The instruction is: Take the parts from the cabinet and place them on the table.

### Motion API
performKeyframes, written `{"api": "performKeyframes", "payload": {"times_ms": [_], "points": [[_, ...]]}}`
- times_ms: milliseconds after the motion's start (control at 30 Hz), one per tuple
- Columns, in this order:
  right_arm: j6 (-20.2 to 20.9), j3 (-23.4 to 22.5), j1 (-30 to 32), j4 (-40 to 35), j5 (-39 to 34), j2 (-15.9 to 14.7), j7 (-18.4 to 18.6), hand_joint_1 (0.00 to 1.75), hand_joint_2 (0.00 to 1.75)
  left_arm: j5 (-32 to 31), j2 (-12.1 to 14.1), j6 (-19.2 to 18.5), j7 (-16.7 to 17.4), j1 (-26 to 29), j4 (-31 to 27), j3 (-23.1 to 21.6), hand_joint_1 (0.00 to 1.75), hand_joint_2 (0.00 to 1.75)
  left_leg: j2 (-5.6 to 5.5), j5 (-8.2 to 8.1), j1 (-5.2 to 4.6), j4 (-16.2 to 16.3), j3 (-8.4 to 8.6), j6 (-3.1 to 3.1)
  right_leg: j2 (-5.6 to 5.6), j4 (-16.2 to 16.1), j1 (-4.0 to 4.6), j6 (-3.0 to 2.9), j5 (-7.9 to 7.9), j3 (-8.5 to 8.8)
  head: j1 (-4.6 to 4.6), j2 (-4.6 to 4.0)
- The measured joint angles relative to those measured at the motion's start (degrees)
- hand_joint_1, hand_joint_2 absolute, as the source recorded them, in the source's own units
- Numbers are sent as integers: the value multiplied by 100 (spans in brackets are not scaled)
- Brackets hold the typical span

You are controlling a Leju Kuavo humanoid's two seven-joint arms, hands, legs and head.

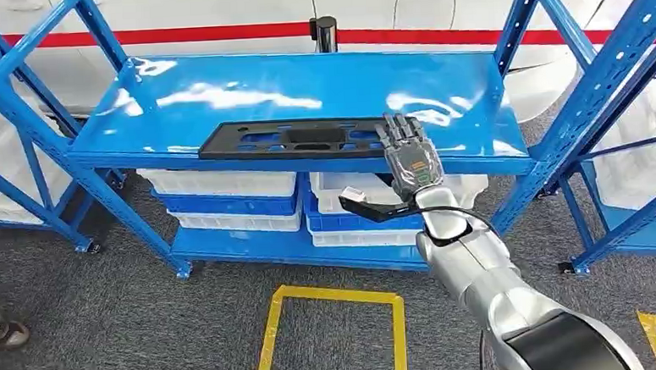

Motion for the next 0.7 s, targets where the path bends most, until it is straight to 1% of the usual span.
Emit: {"api": "performKeyframes", "payload": {"times_ms": [33, 67, 100, 133, 167, 200, 233, 267, 300, 333, 367, 400, 433, 467, 500, 533, 567, 600, 633, 667, 700], "points": [[0, 0, 0, 0, 2, 0, 0, 0, 175, 0, 0, 0, 0, -1, 0, 0, 0, 0, 0, 175, -16, -299, 57, 42, 1, -1, 24, -2, -54, 76, 4, 0], [0, 0, -8, 0, 2, 7, 0, 0, 175, 0, -2, 0, 0, -1, 0, 0, 0, 0, -2, 514, -43, -818, 225, 115, 2, -7, 58, -5, -119, 177, 4, 0], [-2, 0, -15, 0, 2, 15, 0, 0, 175, 0, 0, 0, 0, -1, 0, 0, 0, 0, -1, 960, -91, -1345, 410, 230, 0, -13, 64, -6, -185, 263, 2, 0], [0, 0, -18, 4, 2, 17, 0, 0, 175, 0, 9, 4, 0, 6, 0, 0, 0, 0, -62, 1308, -149, -1587, 487, 313, 3, -18, 66, 9, -235, 302, 18, 0], [-2, 0, -23, 9, 7, 40, 2, 0, 175, 0, 11, 4, 0, -2, 0, 0, 0, 0, -73, 1223, -168, -1587, 485, 308, 40, -74, 72, 50, -274, 295, 44, 0], [-2, 0, -32, 7, 9, 39, 4, 0, 175, 0, 4, 4, 0, -12, -2, 0, 0, 0, -89, 1189, -201, -1663, 521, 294, 37, -88, 71, 80, -297, 365, 24, 0], [-7, -2, -29, 2, 13, 41, 9, 0, 175, 0, 2, 2, -2, -10, -2, 0, 0, 0, -78, 1175, -201, -1746, 594, 315, 40, -82, 85, 113, -255, 435, 15, 0], [-11, -2, -36, 2, 15, 44, 11, 0, 175, 0, 4, 4, -4, -12, -2, 0, 0, 0, -78, 1160, -211, -1766, 684, 359, 41, -90, 108, 191, -217, 478, 22, 0], [-18, -2, -32, 0, 18, 39, 13, 0, 175, 0, -2, 2, -7, -12, -2, 0, 0, 0, -88, 1177, -185, -1824, 808, 403, 38, -32, 125, 191, -275, 468, 20, 0], [-20, -4, -44, 0, 17, 31, 15, 0, 175, 0, -2, 2, -13, -10, -2, 0, 0, 0, -78, 1161, -181, -1842, 898, 412, 19, 210, 95, 203, -307, 374, 35, 0], [-20, -2, -63, 2, 22, 28, 15, 0, 175, 0, -2, 0, -50, -20, -2, 0, 0, 0, -77, 1128, -176, -1842, 924, 435, 20, 581, 92, 216, -376, 170, 44, 0], [-20, -4, -64, 2, 33, 18, 17, 0, 175, 0, -11, 2, -107, -28, -2, -2, 0, 0, -75, 1118, -172, -1841, 942, 438, 18, 945, 73, 230, -465, -77, 50, 0], [-20, -4, -33, 4, 44, 4, 17, 0, 175, 7, -15, 28, -199, -26, -2, 0, 0, 0, -78, 1070, -173, -1841, 966, 438, 18, 1440, 61, 199, -716, -452, 39, 0], [-20, -4, -2, 4, 50, -7, 17, 0, 175, 31, -15, 53, -263, -25, -2, 0, 0, 0, -88, 1040, -172, -1837, 989, 435, 18, 1654, 55, 222, -857, -654, 50, 0], [-20, -4, 33, 4, 57, -13, 17, 0, 175, 57, -15, 74, -317, -19, -2, 2, 0, 0, -106, 1002, -172, -1837, 1026, 425, 17, 1645, 41, 280, -860, -773, 42, 0], [-20, -7, 49, 4, 63, -31, 17, 0, 175, 68, -17, 81, -341, -15, -2, 2, 0, 0, -112, 966, -172, -1831, 1065, 415, 13, 1420, 33, 359, -716, -764, 50, 0], [-20, -4, 51, 4, 66, -44, 18, 0, 175, 70, -24, 92, -359, -12, -2, 4, 0, 0, -121, 923, -172, -1820, 1111, 397, 11, 964, 14, 428, -410, -655, 48, 0], [-20, -4, 44, 4, 66, -48, 20, 0, 175, 70, -28, 101, -367, -14, -2, 4, 0, 0, -122, 880, -171, -1813, 1162, 380, 6, 416, -2, 515, -40, -483, 50, 0], [-20, -4, 43, 4, 68, -57, 17, 19, 175, 70, -35, 103, -369, -14, -2, 4, 0, 0, -120, 836, -172, -1810, 1190, 350, -8, -88, -5, 523, 309, -335, 53, 0], [-20, -4, 47, 7, 68, -66, 17, 51, 175, 70, -42, 107, -372, -15, -2, 4, 0, 0, -120, 796, -195, -1785, 1236, 316, -17, -120, 23, 396, 296, -358, 44, 0], [-18, -4, 41, 4, 68, -61, 17, 175, 175, 79, -44, 116, -410, -24, -2, 4, 0, 0, -117, 764, -197, -1797, 1203, 277, -28, -116, 47, 239, 247, -276, 53, 0]]}}
